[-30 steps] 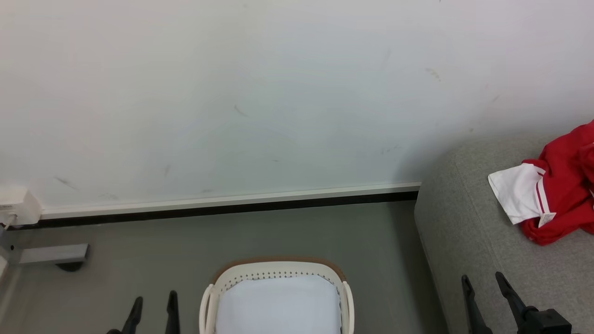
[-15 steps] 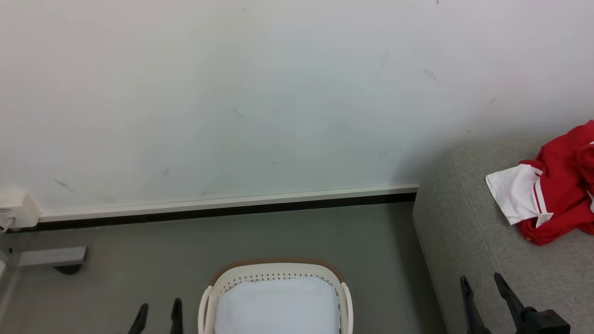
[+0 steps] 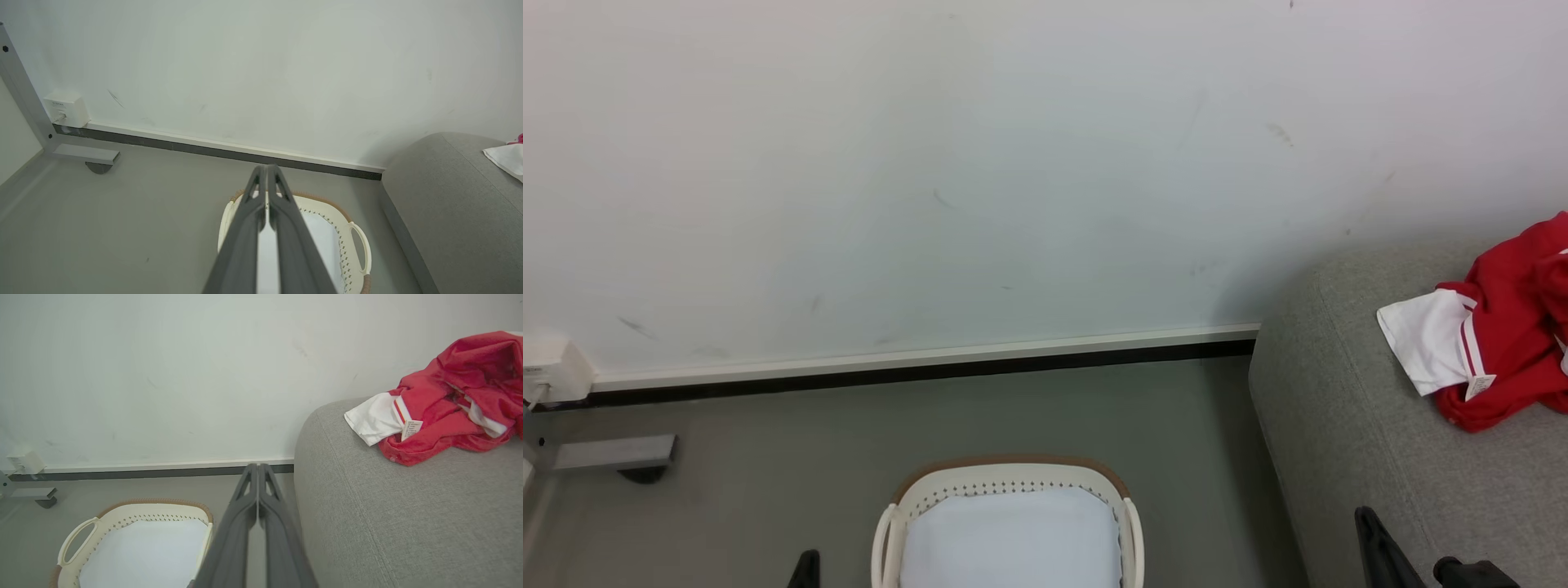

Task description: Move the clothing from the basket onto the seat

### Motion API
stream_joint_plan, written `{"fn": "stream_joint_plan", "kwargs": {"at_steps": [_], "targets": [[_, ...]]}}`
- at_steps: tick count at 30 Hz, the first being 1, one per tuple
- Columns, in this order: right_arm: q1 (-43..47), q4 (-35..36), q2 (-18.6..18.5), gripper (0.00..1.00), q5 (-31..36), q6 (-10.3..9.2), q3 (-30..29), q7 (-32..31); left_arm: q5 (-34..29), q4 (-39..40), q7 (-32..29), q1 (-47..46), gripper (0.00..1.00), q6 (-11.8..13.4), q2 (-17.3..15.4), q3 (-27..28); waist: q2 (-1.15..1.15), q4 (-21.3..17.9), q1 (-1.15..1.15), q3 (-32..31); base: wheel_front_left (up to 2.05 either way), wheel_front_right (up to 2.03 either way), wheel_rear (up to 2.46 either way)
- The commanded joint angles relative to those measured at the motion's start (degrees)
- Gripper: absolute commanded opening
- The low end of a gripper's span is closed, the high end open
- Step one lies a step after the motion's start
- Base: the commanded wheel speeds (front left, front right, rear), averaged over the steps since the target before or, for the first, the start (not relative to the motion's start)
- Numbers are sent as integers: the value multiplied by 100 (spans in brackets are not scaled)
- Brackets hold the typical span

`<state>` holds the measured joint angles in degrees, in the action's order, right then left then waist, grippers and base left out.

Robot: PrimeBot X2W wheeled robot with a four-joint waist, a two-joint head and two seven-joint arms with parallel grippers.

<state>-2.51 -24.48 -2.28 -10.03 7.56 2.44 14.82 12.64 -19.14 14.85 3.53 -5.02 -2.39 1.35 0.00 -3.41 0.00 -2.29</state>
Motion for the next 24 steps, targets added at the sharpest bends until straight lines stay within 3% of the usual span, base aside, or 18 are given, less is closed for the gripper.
{"fn": "stream_joint_plan", "kwargs": {"at_steps": [1,24], "targets": [[-91,56,-23,0,-259,0,-60,-74,253,29,-97,-122,0,-9,-20,75,0,6,0,3,0,0,0],[-170,387,-40,0,-2607,-3,-289,-663,2534,217,-671,-356,0,-82,-33,175,0,69,0,49,0,0,0]]}}
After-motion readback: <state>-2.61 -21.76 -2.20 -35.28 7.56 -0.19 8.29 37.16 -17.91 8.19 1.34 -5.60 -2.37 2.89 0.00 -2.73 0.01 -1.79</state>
